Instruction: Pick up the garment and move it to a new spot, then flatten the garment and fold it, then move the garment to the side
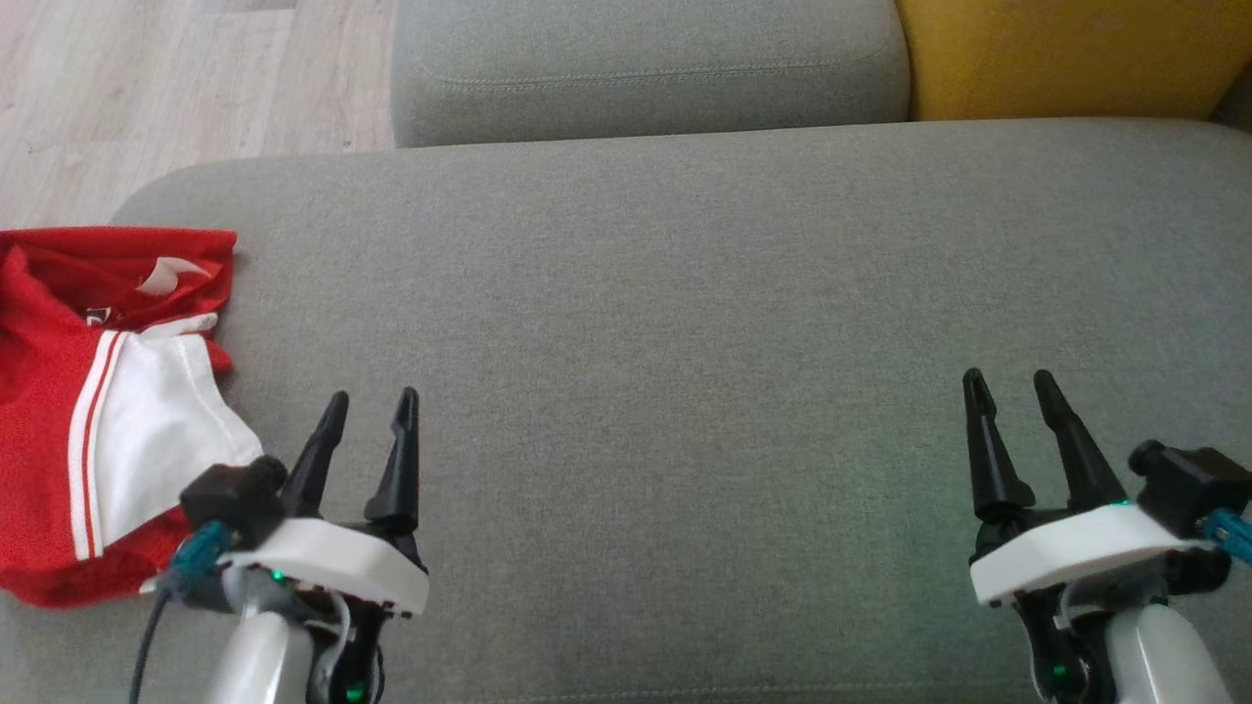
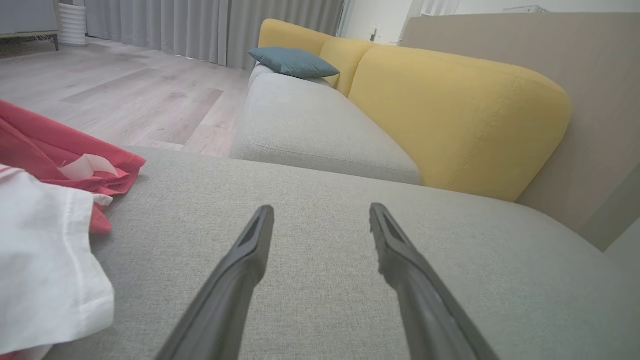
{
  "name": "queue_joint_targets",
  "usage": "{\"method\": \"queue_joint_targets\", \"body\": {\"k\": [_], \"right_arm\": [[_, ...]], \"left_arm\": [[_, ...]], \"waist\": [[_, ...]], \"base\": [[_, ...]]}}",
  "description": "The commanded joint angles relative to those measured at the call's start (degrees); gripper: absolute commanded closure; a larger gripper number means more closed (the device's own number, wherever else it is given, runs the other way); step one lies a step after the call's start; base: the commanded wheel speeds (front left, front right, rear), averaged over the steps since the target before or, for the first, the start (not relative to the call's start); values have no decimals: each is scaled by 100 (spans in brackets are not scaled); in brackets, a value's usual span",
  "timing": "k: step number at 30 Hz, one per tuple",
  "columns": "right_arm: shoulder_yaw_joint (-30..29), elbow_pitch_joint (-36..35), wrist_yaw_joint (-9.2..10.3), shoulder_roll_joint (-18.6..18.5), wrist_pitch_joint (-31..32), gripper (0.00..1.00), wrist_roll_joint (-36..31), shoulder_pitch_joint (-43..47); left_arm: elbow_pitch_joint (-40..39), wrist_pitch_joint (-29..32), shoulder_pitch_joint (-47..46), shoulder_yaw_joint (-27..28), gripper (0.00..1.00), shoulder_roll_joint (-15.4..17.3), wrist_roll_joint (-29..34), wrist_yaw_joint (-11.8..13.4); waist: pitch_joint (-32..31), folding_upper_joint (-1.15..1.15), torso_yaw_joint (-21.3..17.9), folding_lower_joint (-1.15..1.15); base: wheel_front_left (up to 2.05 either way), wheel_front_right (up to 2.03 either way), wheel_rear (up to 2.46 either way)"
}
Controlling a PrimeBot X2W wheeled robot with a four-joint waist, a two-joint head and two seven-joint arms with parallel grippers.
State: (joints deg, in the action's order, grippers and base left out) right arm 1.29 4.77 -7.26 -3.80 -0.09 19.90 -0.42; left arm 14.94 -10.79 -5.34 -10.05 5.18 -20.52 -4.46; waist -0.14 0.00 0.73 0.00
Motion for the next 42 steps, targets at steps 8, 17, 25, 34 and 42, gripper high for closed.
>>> {"method": "queue_joint_targets", "body": {"k": [8,17,25,34,42], "right_arm": [[128,-254,-21,43,-116,0,-582,-66],[79,-247,-23,77,-175,0,-1019,-21],[14,-204,-23,88,-203,0,-1074,7],[-27,-157,-23,91,-238,0,-939,18],[-16,-206,-23,91,-229,0,-988,-12]], "left_arm": [[-77,-228,-381,58,0,146,612,118],[5,-379,-423,-37,0,185,1150,197],[42,-420,-427,-54,0,188,1248,250],[70,-420,-416,-77,0,201,1202,298],[34,-420,-460,-52,0,230,1170,367]], "waist": [[5,0,23,0],[17,0,60,0],[13,0,67,0],[11,0,91,0],[29,0,244,0]], "base": [[0,0,0],[0,0,0],[0,0,0],[0,0,0],[0,0,0]]}}
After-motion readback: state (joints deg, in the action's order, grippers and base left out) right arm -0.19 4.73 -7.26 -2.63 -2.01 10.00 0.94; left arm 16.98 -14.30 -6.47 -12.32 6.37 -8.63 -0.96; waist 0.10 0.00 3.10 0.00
